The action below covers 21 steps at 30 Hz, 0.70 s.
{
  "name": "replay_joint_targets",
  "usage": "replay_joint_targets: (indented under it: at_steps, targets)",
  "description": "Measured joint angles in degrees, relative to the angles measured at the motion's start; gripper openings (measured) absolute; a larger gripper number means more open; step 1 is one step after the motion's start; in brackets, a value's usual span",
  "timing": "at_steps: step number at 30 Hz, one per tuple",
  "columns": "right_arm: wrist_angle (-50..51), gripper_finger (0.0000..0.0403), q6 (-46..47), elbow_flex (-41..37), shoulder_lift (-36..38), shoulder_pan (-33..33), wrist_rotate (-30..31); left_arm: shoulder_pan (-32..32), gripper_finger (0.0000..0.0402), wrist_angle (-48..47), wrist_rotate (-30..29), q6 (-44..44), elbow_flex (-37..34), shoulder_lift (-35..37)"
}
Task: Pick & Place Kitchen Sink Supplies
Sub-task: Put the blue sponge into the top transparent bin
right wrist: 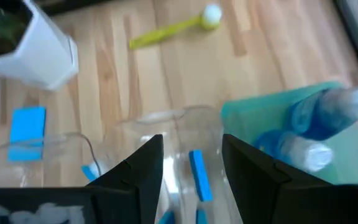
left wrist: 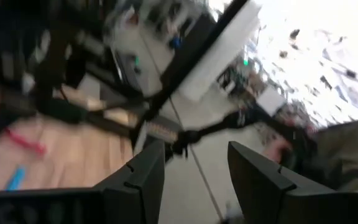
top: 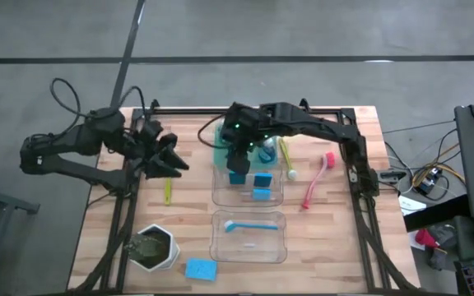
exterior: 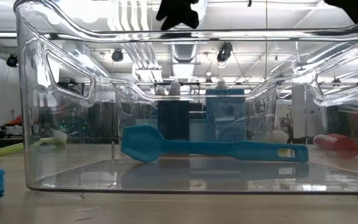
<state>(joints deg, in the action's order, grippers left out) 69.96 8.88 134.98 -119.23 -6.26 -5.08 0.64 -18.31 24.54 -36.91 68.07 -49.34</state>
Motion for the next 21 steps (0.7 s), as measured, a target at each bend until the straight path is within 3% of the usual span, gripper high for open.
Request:
replay_joint_targets:
  at_steps: [12,21]
  targets:
    - [-7.2,0.0162,4.29,0.0,7.95,0.04,0.83,-2.88,0.0167,-20.64,2.99,0.45,0.0,-1.26]
    - [-8.93,0.0162,2.79,0.0,13.3,0.05,1.01,-7.73,0.0167,-29.5,2.35,2.38,0.0,-7.71]
